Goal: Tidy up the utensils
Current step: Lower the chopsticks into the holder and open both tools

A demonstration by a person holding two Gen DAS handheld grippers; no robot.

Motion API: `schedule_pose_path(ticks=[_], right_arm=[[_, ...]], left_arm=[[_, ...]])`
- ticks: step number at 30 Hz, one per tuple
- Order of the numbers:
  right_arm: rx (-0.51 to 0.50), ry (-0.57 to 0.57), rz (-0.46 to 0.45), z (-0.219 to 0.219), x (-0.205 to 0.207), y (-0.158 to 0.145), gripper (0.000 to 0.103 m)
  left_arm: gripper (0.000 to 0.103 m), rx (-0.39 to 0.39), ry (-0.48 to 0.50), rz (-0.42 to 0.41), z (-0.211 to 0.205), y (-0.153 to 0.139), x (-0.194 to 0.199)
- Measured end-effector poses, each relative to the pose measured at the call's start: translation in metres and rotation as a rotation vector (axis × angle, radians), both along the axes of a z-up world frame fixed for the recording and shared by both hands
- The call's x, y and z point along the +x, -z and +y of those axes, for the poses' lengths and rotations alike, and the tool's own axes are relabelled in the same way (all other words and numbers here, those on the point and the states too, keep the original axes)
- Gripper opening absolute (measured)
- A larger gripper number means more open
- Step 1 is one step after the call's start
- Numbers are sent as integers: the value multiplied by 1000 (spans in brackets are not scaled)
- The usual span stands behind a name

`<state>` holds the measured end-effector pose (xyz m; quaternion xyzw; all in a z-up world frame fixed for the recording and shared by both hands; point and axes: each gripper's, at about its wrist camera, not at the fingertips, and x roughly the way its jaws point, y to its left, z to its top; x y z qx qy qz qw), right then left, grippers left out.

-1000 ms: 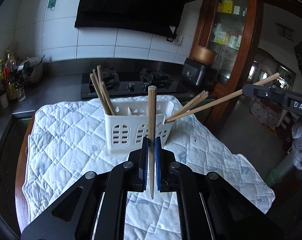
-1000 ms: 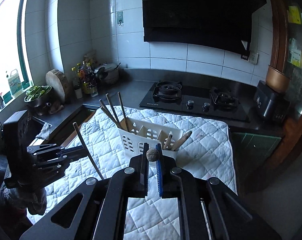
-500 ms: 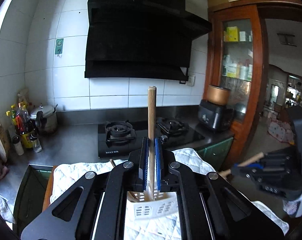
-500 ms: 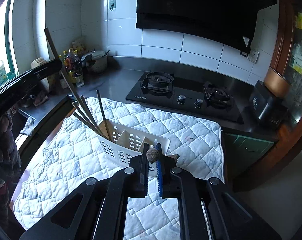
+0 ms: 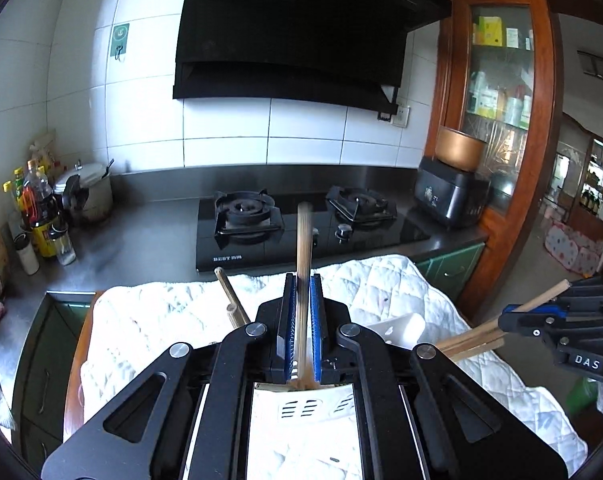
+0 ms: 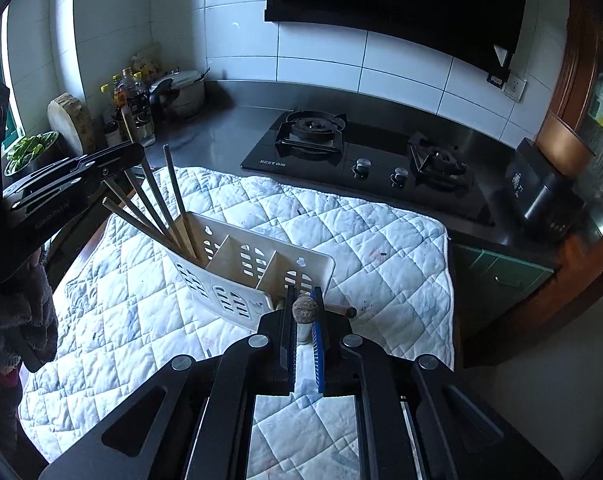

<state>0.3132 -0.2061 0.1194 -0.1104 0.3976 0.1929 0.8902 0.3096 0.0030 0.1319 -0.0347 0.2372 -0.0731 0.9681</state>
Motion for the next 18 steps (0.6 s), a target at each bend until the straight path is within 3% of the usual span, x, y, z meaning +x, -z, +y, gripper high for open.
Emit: schedule_pose_path(ticks=[8, 10, 11, 12, 13, 14, 16, 18], right_arm=[[54, 2, -31, -2, -5, -9, 9], [61, 1, -56, -3, -15, -16, 15], [73, 1, -71, -5, -21, -20, 19], [83, 1, -82, -7, -28, -23, 23], [90, 1, -98, -8, -36, -26, 25], [96, 2, -113, -10, -43, -28, 25], [117, -2, -131, -13, -60, -29, 33], [122, 1, -159, -15, -78, -28, 38]], left_arm=[[9, 10, 12, -16, 1, -5, -16], [10, 20, 16, -28, 1, -9, -27], [15, 22, 15, -35, 2, -10, -34], [38, 20, 14, -45, 2, -12, -42], [50, 21, 5, -56, 2, -14, -50], [56, 25, -1, -74, 2, -14, -62], [56, 30, 15, -86, 2, -14, -79], [63, 37, 10, -92, 3, -12, -98]])
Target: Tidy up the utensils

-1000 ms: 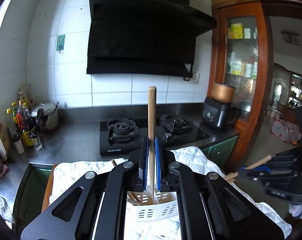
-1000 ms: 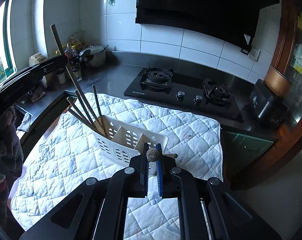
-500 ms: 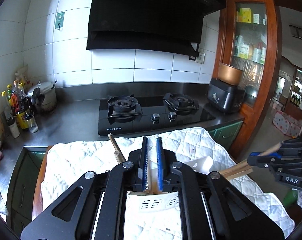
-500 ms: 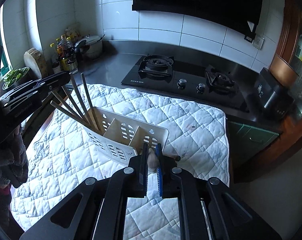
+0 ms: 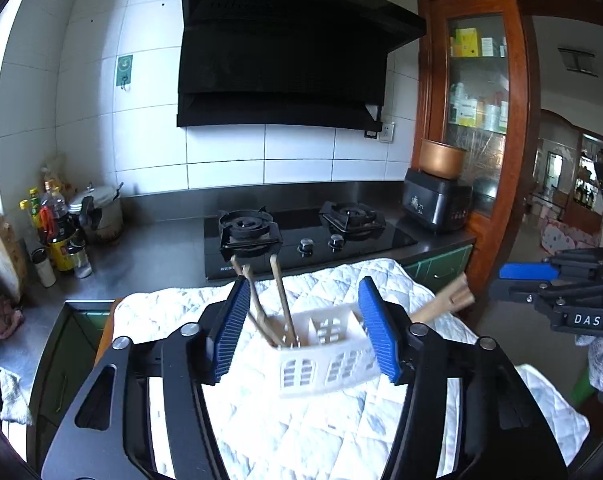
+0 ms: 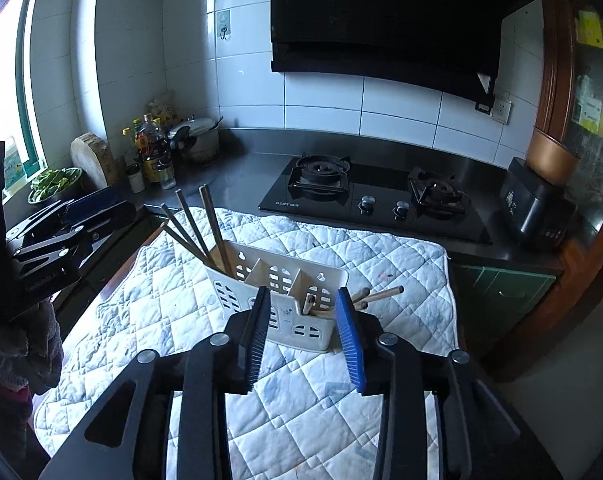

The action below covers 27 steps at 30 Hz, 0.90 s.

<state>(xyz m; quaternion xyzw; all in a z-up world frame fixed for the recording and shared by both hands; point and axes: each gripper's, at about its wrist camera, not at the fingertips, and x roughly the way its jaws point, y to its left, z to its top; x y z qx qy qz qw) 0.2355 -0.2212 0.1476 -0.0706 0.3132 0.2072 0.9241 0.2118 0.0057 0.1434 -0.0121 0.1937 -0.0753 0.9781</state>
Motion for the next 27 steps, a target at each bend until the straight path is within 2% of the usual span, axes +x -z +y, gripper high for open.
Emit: schedule_pose_path(ticks=[2, 4, 5, 8, 9, 11, 13, 15, 16, 22, 27], right_arm=[[7, 7, -24, -1, -19, 4, 41], [7, 21, -47, -2, -36, 9, 52], [-1, 27, -59, -1, -45, 13, 54], [-39, 47, -94, 5, -70, 29, 64], [-39, 52, -98, 7, -77, 35, 69], [-30, 56, -98, 9, -89, 46, 71], [-20, 65, -103, 11, -100, 56, 81], [-12, 79, -105, 12, -108, 66, 83], [-10, 89, -106, 13, -113, 71, 88], [-37, 146, -119, 18, -130, 95, 92], [9, 166, -87, 12, -137, 107, 94]], left_arm=[[71, 4, -4, -6, 1, 4, -18], [73, 6, -8, -8, 2, 10, -36], [76, 1, -6, -5, 4, 13, -43], [78, -7, -31, 3, 9, 26, -66], [78, -12, -40, 11, 11, 32, -73], [78, -25, -51, 25, 15, 42, -85], [78, -28, -81, 40, 20, 52, -98], [83, -27, -117, 51, 24, 62, -109], [83, -29, -128, 52, 27, 66, -114], [86, -23, -172, 75, 38, 84, -136], [87, -45, -185, 96, 45, 96, -147]])
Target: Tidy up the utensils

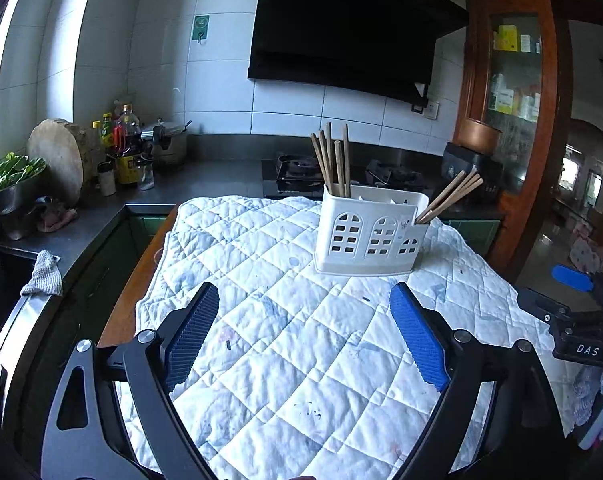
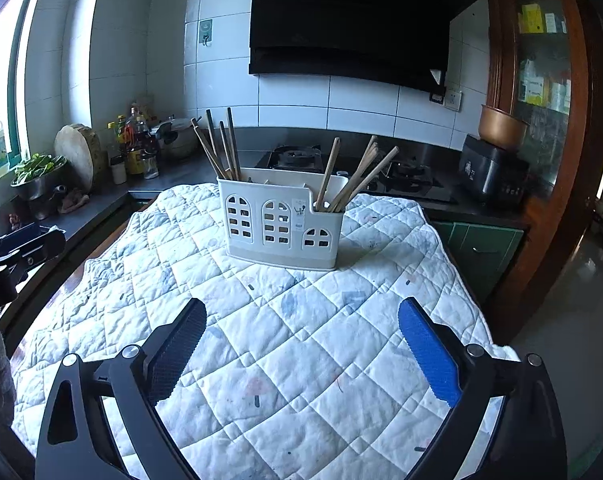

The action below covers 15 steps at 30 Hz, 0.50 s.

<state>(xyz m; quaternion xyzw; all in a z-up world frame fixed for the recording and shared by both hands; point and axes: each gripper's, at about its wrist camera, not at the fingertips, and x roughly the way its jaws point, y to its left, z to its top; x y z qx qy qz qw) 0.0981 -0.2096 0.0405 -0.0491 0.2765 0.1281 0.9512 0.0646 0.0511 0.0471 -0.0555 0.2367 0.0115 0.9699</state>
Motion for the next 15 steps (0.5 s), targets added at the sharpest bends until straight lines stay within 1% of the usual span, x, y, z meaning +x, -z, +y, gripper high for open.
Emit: schedule_pose_path(ticks=[3, 6, 9, 15], right_arm=[[-5, 17, 6, -2, -4, 7, 95], [-16, 37, 1, -3, -9, 12, 96], [7, 41, 8, -8, -13, 16, 96], [7, 32, 9, -8, -20, 20, 96]], left_arm=[[87, 26, 7, 7, -1, 8, -6], [87, 29, 20, 17, -4, 15, -12], [87, 26, 23, 32, -6, 21, -15], [87, 40, 26, 52, -8, 29, -19]])
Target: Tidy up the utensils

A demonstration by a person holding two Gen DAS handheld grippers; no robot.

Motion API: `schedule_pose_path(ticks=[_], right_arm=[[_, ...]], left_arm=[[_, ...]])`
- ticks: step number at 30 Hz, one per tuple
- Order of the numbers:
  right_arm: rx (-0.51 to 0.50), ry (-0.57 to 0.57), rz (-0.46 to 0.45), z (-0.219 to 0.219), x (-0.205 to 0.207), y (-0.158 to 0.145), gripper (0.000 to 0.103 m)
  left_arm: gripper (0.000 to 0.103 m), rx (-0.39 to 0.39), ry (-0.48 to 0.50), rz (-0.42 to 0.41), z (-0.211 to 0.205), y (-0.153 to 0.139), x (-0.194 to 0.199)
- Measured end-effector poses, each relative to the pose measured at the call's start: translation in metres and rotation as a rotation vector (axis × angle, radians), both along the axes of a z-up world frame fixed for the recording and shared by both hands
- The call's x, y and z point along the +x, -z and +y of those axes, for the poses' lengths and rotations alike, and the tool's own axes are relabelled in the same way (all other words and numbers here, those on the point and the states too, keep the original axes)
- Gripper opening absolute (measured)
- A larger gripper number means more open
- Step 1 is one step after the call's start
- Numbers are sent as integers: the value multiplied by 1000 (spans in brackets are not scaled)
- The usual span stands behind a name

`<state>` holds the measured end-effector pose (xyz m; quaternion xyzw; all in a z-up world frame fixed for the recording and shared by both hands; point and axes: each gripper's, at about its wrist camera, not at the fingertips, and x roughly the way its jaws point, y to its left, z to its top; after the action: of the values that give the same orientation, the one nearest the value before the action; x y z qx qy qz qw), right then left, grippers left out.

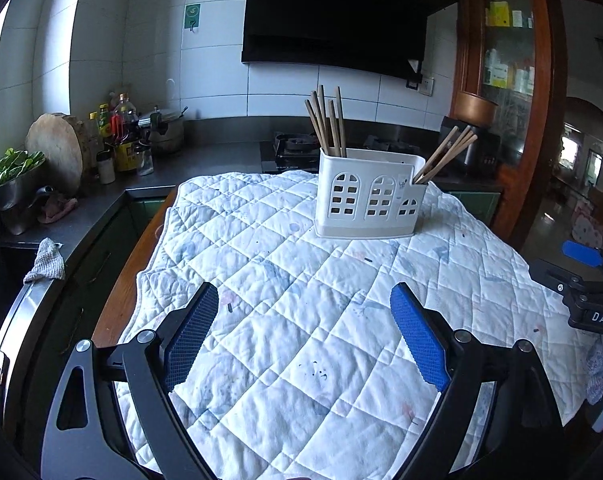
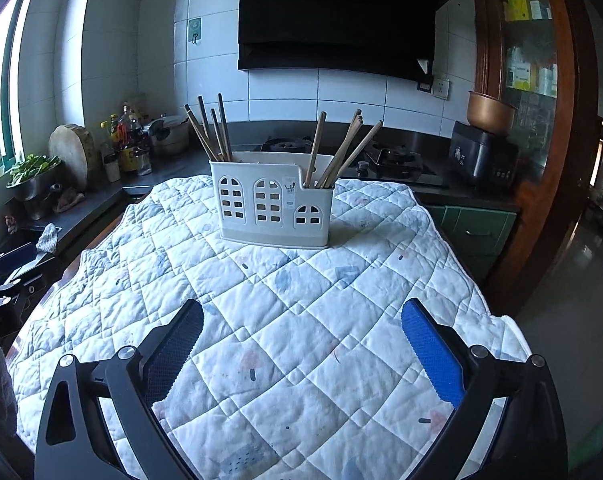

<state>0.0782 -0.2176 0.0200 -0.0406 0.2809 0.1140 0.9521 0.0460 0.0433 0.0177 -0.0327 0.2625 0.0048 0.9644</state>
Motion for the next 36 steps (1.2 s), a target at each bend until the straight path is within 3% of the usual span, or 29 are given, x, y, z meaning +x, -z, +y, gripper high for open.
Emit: schedule_pose_path(ticks=[36], right_arm=[[-32, -14, 8, 7, -7, 5, 96]], left_arm=[[87, -33, 18, 33, 0, 10, -3]])
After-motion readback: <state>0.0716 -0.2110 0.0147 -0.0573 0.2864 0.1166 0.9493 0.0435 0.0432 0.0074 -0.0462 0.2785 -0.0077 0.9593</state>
